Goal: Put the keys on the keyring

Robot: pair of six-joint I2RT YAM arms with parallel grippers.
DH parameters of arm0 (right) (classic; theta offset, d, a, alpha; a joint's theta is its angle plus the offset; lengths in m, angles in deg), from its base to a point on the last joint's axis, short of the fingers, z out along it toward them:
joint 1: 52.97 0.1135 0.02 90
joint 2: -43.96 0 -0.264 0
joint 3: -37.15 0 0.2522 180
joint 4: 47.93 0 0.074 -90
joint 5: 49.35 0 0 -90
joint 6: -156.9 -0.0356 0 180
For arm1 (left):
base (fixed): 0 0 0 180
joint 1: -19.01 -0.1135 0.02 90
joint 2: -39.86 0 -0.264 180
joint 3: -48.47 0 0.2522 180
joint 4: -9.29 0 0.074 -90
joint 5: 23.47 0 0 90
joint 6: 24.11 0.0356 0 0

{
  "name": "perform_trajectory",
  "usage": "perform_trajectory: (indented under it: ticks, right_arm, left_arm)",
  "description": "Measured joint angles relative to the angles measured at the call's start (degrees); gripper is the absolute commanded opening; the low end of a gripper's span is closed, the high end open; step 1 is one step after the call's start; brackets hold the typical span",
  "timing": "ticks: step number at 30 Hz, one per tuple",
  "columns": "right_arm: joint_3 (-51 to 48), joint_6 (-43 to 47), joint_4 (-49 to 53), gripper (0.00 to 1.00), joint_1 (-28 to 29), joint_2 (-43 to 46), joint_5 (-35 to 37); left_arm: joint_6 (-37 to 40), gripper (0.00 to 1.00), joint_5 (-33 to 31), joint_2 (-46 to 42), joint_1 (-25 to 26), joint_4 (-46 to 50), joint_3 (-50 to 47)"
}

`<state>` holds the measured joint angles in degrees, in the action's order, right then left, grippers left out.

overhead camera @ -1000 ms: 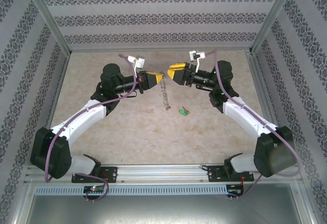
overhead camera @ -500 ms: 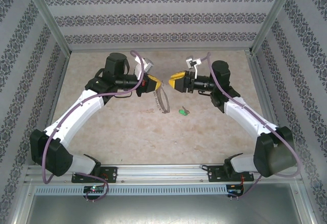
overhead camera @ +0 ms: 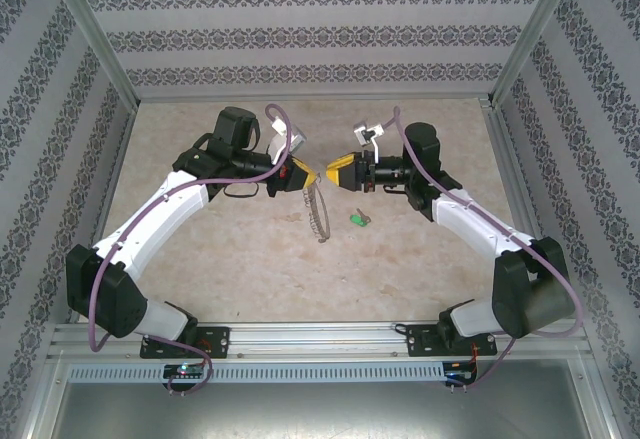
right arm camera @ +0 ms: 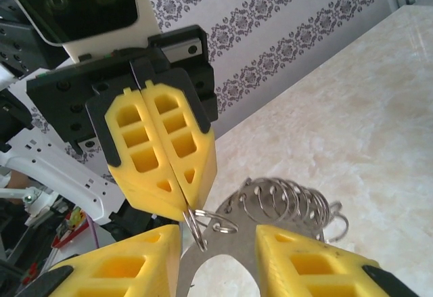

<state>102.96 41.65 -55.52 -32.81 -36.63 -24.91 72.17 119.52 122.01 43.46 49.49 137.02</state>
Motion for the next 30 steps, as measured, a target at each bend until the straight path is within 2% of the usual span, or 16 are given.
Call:
perform_trajectory:
  ticks: [11, 15, 20, 24, 27, 28, 29, 30]
  right_arm:
    - [-0.98, 0.02, 0.2, 0.35, 1.86, 0.22, -0.11]
    - [-0.96, 0.02, 0.17, 0.3, 2.51, 0.2, -0.11]
    - [-0.92, 0.15, 0.17, 0.18, 3.26, 0.2, -0.07]
    - [-0.9, 0.13, 0.26, 0.0, 3.23, 0.17, -0.11]
    - [-0.87, 0.35, 0.35, 0.0, 3.23, 0.17, 0.09]
    - [-0.87, 0.37, 0.35, 0.0, 3.26, 0.17, 0.35]
    - [-0.87, 0.35, 0.37, 0.0, 3.23, 0.17, 0.79]
    - [-0.87, 0.33, 0.35, 0.0, 3.23, 0.17, 1.29]
  left_arm:
    - [0.02, 0.0, 0.61, 0.37, 0.35, -0.02, 0.26]
    - [0.02, 0.0, 0.61, 0.52, 0.37, -0.02, 0.26]
    - [0.0, 0.0, 0.66, 0.55, 0.37, -0.02, 0.26]
    - [-0.02, 0.0, 0.94, 0.55, 0.46, -0.02, 0.26]
    - [-0.02, 0.0, 0.85, 0.74, 0.44, -0.07, 0.26]
    - [-0.04, 0.04, 0.72, 0.81, 0.44, -0.07, 0.26]
    - [-0.2, 0.22, 0.26, 0.85, 0.44, -0.24, 0.26]
    - [-0.35, 0.3, -0.28, 0.85, 0.44, -0.55, 0.26]
